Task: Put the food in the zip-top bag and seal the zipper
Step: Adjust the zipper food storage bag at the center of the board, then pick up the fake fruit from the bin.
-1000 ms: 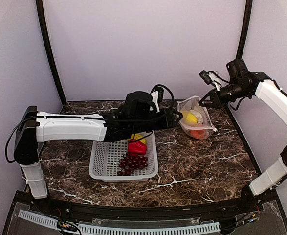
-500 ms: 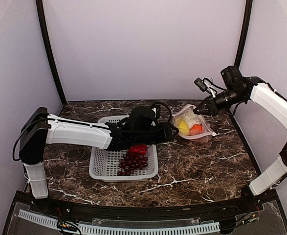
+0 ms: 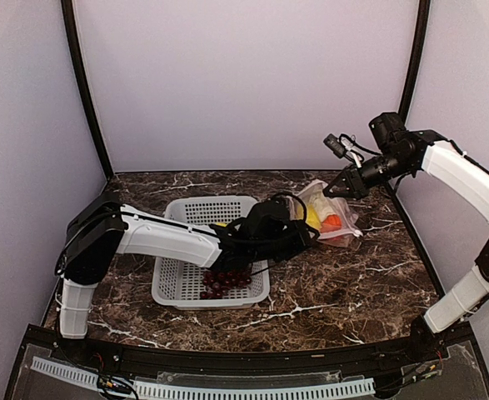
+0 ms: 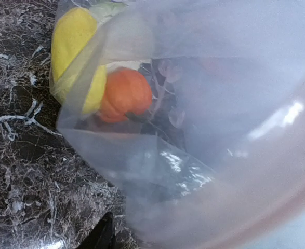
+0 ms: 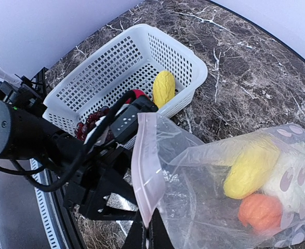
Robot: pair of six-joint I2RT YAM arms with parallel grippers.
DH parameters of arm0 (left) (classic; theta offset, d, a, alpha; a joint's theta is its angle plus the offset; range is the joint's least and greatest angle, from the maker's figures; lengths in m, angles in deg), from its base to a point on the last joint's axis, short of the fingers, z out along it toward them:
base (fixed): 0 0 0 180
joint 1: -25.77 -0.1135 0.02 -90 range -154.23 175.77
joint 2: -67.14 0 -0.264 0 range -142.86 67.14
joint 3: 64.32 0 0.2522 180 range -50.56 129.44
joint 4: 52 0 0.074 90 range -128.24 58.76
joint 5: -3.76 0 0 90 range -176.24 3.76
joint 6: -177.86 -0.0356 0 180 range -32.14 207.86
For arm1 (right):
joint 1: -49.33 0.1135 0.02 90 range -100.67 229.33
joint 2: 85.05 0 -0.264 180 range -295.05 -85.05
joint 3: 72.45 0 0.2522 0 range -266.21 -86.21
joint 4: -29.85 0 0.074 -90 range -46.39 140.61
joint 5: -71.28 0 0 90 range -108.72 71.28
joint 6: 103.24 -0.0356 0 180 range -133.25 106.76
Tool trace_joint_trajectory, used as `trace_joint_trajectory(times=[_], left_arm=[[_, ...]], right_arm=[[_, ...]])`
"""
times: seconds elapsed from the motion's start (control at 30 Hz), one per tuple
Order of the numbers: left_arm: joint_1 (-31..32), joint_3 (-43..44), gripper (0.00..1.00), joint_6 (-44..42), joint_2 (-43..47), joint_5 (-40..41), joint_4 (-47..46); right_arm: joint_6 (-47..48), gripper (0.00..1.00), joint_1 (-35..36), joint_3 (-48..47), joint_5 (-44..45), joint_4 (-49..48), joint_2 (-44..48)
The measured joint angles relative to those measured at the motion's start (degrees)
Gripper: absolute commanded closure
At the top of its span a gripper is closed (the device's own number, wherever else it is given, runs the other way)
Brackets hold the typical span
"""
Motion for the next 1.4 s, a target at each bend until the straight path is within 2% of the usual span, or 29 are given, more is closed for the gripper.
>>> trace_joint_trajectory(times=[0.03,0.1,0.2,0.27,0.43,0.57,0.77,0.83,0.9,1.0,1.07,1.17,1.27,1.4], left_arm=[[-0.13,0.0,0.59,0.87,-0.59,0.17,-0.52],[-0.44,0.09,0.68,2.29,-2.03,0.48,-1.25],[-0.92,0.11,0.89,3.28,-3.52,0.7,-2.21],[-1.2,0.11,0.97,2.73,-3.69,0.98,-3.39],[-1.07,0.04,0.99,1.09,-3.58,1.14,-7.82],[0.31,-0.2,0.99,-3.39,-1.92,1.88,-7.69],[4.44,-4.44,0.99,-8.39,7.58,3.76,-5.79],[5.42,-5.75,0.98,-9.2,10.49,3.98,-5.46],[5.66,-6.6,0.91,-9.7,12.35,4.0,-5.22],[5.4,-6.99,0.72,-10.84,12.79,3.82,-4.94],[5.22,-7.56,0.64,-11.69,12.79,3.23,-4.07],[4.87,-7.85,0.58,-14.29,12.79,2.71,-3.32],[4.52,-8.2,0.48,-18.16,13.25,2.03,-2.97],[3.85,-9.57,0.39,-24.24,17.05,2.21,0.55]], right_arm=[[-0.04,1.0,0.02,0.0,-0.13,0.0,0.0],[-0.13,1.0,0.07,0.0,-0.2,0.0,0.0],[-0.13,1.0,0.17,0.0,-0.22,0.0,0.0],[-0.13,1.0,0.22,0.0,-0.2,-0.04,0.0],[-0.13,1.0,0.22,0.0,0.48,-0.44,0.0],[0.24,1.0,0.24,-0.09,4.13,-0.79,0.0],[1.16,1.0,0.24,-1.31,13.03,-1.66,0.26],[1.22,1.0,0.24,-1.42,14.03,-1.79,0.35],[1.29,1.0,0.24,-1.53,15.06,-1.77,0.39],[1.42,1.0,0.24,-2.01,16.46,-1.42,0.39],[1.57,1.0,0.24,-3.45,17.97,-1.03,0.35],[1.9,1.0,0.22,-7.76,20.35,-0.11,-0.15],[2.32,1.0,0.07,-14.1,22.69,1.05,-1.51],[3.04,1.0,-0.22,-19.71,25.75,1.9,-2.21]])
